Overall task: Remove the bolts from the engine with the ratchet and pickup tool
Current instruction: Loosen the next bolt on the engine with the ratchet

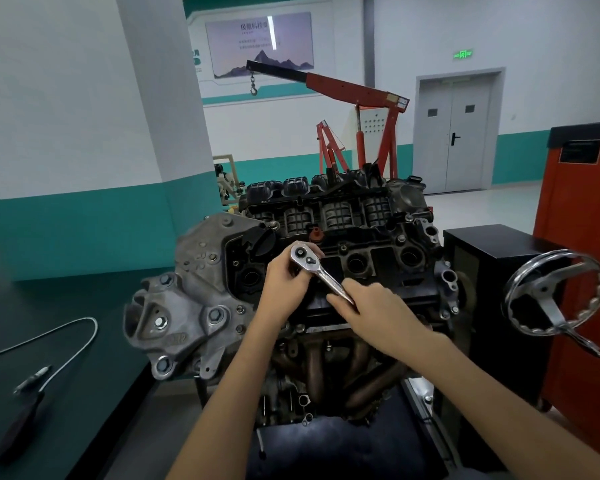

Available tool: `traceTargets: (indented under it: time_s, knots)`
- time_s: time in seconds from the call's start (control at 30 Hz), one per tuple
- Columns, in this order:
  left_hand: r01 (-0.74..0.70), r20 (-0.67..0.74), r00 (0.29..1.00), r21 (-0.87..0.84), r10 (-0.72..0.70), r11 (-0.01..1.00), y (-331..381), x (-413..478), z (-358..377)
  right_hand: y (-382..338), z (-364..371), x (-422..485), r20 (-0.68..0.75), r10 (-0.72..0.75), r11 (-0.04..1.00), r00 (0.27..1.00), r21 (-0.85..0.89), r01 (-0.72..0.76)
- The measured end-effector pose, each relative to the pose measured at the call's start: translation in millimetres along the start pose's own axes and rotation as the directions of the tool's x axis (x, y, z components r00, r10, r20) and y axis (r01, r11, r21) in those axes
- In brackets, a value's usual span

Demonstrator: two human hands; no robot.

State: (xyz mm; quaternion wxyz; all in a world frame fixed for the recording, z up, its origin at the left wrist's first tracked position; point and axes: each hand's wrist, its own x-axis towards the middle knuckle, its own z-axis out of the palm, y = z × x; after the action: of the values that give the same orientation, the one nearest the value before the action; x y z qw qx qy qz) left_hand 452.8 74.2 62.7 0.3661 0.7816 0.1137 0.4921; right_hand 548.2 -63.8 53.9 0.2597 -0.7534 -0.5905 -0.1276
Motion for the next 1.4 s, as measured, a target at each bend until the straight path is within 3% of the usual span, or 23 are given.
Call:
traceTargets:
  time_s: [0.1, 0.17, 0.27, 0.33, 0.4, 0.47, 0.53, 0.63, 0.8, 0.9, 1.07, 1.13, 1.2, 1.3, 1.4]
  knots:
    - [0.049, -0.024, 0.998, -0.042, -0.05, 0.998, -3.8, 0.4, 4.1, -0.5, 7.4, -11.9, 0.124, 0.097, 0.894, 0.988, 0.425, -0.141]
    - [0.088, -0.019, 0.996, -0.078, -0.089, 0.993, -4.4, 1.4, 5.0, 2.5, 2.5, -13.5, 0.284, 0.094, 0.793, 0.954, 0.558, -0.244]
    - [0.108, -0.019, 0.994, -0.071, -0.11, 0.992, -4.3, 2.2, 4.3, 17.1, -27.0, 5.5, 0.406, 0.076, 0.905, 0.911, 0.355, -0.234]
    - [0.135, -0.03, 0.99, -0.065, -0.137, 0.989, -2.8, 5.1, 3.5, 28.3, -56.3, 32.7, 0.361, 0.054, 0.992, 0.931, 0.09, -0.092]
    - [0.162, -0.042, 0.985, -0.074, -0.165, 0.984, -0.6, 6.3, 4.0, 33.3, -80.4, 55.7, 0.312, -0.008, 0.994, 0.95, -0.099, 0.041]
    - [0.181, -0.05, 0.981, -0.086, -0.186, 0.98, 0.6, 4.5, 5.7, 37.1, -85.3, 63.2, 0.282, -0.033, 0.985, 0.959, -0.151, 0.078]
    - [0.182, -0.072, 0.979, -0.109, -0.19, 0.977, -0.3, 0.7, 8.7, 37.1, -70.8, 48.1, 0.232, 0.009, 0.993, 0.973, -0.117, 0.019]
    - [0.184, -0.152, 0.966, -0.172, -0.211, 0.968, -1.3, -2.3, 15.7, 21.9, -23.8, 2.9, 0.127, 0.092, 0.976, 0.988, 0.184, -0.114]
    - [0.158, -0.173, 0.965, -0.218, -0.197, 0.963, 0.0, -2.0, 20.1, -53.6, 55.2, -34.8, 0.042, 0.241, 0.752, 0.97, 0.624, -0.214]
    - [0.176, -0.096, 0.976, -0.188, -0.197, 0.966, -1.5, -0.5, 11.8, -51.0, 56.2, -27.8, 0.044, 0.233, 0.795, 0.972, 0.567, -0.216]
    - [0.163, 0.021, 0.987, -0.12, -0.161, 0.979, -5.5, 6.5, -0.8, 21.6, -23.7, 7.1, 0.266, -0.021, 0.992, 0.964, 0.126, -0.013]
    - [0.172, 0.017, 0.985, -0.111, -0.171, 0.979, -6.5, 6.9, -0.4, 34.7, -59.8, 33.3, 0.32, -0.084, 0.992, 0.944, -0.058, 0.108]
    - [0.19, -0.021, 0.981, -0.103, -0.193, 0.976, -5.5, 3.7, 3.1, 38.7, -75.1, 48.2, 0.282, -0.11, 0.975, 0.953, -0.155, 0.158]
    - [0.188, -0.113, 0.973, -0.129, -0.203, 0.974, -4.5, -1.6, 11.5, 36.6, -51.1, 25.1, 0.172, -0.019, 0.995, 0.985, -0.095, 0.036]
    - [0.198, -0.183, 0.955, -0.197, -0.234, 0.96, -6.3, -2.7, 18.7, 5.2, 4.9, -20.4, 0.05, 0.125, 0.954, 0.991, 0.267, -0.134]
